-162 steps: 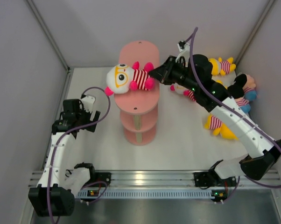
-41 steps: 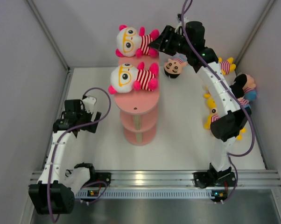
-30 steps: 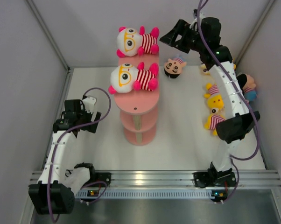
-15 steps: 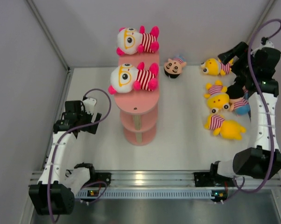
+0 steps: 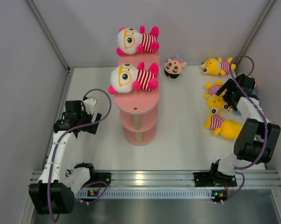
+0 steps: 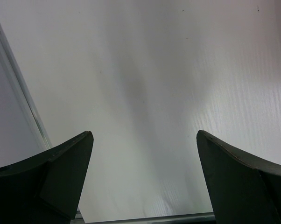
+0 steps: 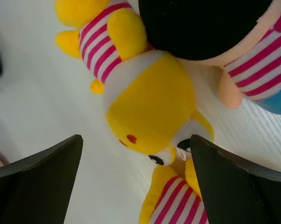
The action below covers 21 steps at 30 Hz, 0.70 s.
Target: Place and organize the stuffed toys onto the shelf
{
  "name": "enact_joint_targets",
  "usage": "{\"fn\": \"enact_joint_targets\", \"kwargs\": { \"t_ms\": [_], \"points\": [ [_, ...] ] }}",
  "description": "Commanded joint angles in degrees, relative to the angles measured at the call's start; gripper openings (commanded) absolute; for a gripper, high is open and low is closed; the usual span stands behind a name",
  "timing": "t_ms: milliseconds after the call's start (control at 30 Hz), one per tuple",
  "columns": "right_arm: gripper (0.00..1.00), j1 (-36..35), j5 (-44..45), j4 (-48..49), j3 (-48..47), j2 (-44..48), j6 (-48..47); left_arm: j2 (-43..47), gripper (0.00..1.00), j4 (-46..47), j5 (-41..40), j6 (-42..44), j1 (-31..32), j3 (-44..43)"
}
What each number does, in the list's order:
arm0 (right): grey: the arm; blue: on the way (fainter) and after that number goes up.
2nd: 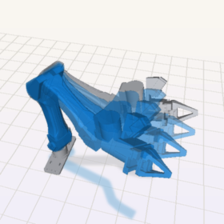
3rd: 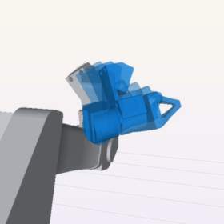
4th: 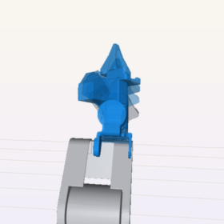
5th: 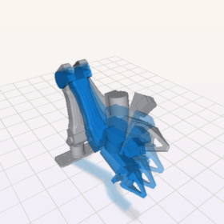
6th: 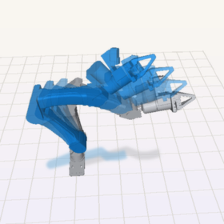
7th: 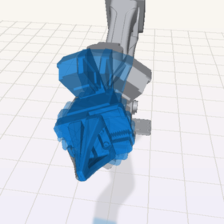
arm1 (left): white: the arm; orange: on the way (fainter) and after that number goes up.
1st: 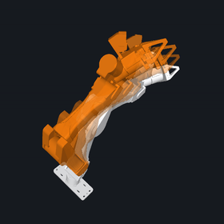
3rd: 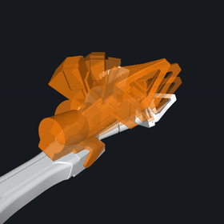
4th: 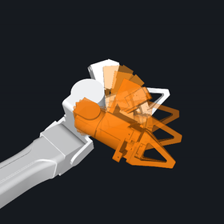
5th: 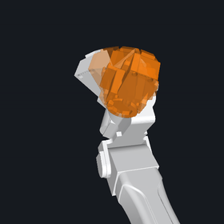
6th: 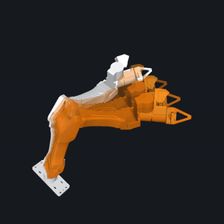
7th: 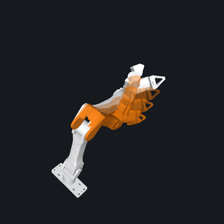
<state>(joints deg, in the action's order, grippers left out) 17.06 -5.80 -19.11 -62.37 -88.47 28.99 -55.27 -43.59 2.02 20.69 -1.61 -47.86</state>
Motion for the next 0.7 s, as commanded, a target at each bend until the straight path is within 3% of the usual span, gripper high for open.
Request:
{"fn": "enact_joint_targets", "kwargs": {
  "t_ms": [0, 167, 267, 300, 367, 400, 500, 667],
  "points": [
    [0.97, 0.9, 5.4, 5.8, -3.7, -2.0, -2.3, -0.2, 0.99, 1.0, -0.4, -0.7, 0.0, 0.2],
    [0.92, 0.8, 5.2, 5.0, -7.0, -8.4, -2.5, -0.6, 0.98, 0.4, -0.9, -1.0, 0.0, -0.9],
    [0.69, 0.8, 3.6, 5.7, -6.9, -10.1, -3.0, -0.5, 0.99, -1.1, -0.2, -1.0, 0.0, -2.5],
    [0.50, 0.8, 3.0, 5.8, -6.8, -10.1, -3.1, -0.5, 0.98, -1.6, 0.1, -1.0, 0.0, -2.9],
    [0.32, 0.7, 0.9, 6.2, -5.6, -8.7, -2.6, -0.2, 0.98, -3.0, 1.1, -1.0, 0.0, -4.2],
    [0.18, 0.7, -0.8, 6.6, -5.0, -7.8, -2.0, -0.2, 0.98, -3.4, 2.0, -1.0, 0.1, -4.6],
    [0.00, 0.1, -4.0, 6.9, -2.7, -2.7, -1.2, 0.2, 0.96, -6.0, 3.1, -0.7, 0.0, -6.0],
    [0.00, -4.7, -5.1, 5.2, 1.6, 11.7, -0.9, 2.2, 0.90, -11.1, 6.9, 1.5, 0.1, -8.3]
  ]
}}
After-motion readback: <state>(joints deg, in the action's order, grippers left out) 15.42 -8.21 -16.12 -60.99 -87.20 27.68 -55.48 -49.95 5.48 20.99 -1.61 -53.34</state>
